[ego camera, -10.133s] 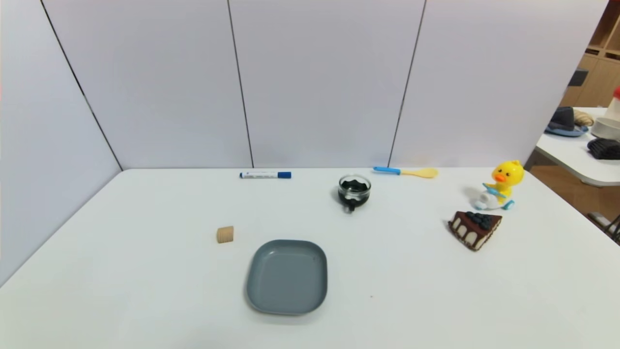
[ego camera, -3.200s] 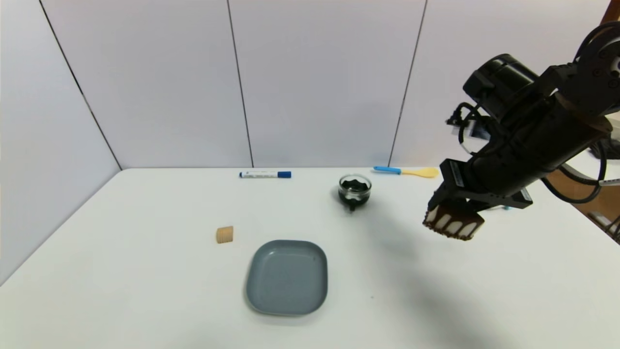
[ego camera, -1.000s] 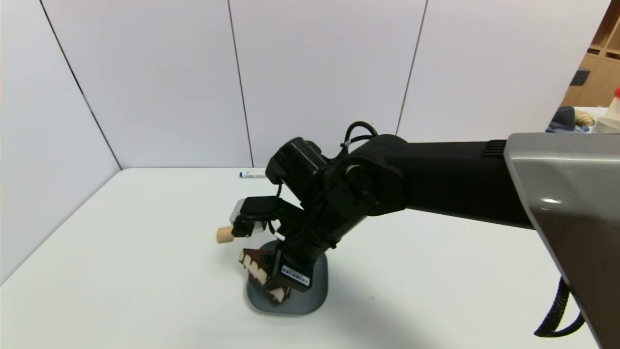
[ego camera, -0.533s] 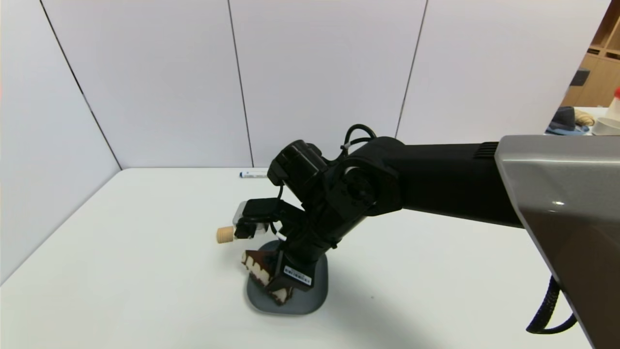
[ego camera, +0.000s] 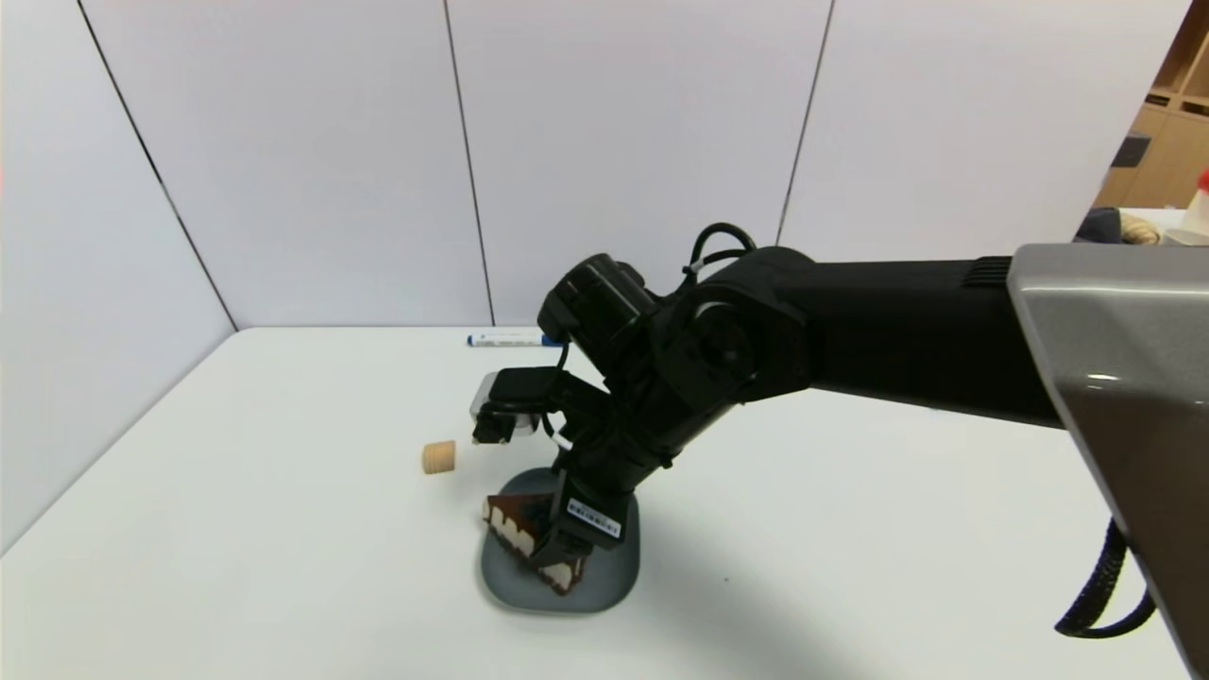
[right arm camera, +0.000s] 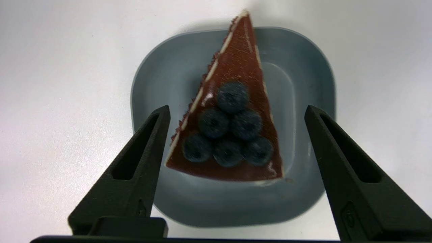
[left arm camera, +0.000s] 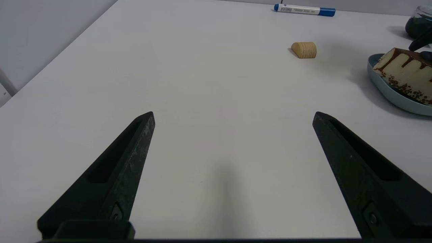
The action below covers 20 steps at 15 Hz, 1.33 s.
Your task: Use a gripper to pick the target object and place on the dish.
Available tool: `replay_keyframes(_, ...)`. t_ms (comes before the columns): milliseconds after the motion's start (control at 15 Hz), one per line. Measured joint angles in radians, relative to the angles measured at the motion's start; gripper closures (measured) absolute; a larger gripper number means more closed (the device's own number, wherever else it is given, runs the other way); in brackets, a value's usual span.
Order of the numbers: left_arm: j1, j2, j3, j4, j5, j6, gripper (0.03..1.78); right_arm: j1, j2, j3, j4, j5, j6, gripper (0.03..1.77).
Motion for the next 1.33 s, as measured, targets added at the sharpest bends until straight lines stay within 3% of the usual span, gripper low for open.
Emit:
replay_keyframes(333,0.0,0.0,0.0,0.0,0.0,0.0,0.12,-0.052,-0.136,0.017,0.13,-0.001,0.012,0.25)
replay_keyframes(600,0.0,0.0,0.0,0.0,0.0,0.0,0.12,-0.167,-0.305,0.157,0.143,0.002,0.035,0.19)
replay_keyframes(867,0.0,0.0,0.0,0.0,0.0,0.0,0.12,-0.353,-0.496,0.394,0.124,0.006,0.065,0.15)
replay_keyframes(1333,0.0,0.0,0.0,0.0,0.0,0.0,0.12,-0.747,-0.912,0.876,-0.098,0.008,0.079,0.11)
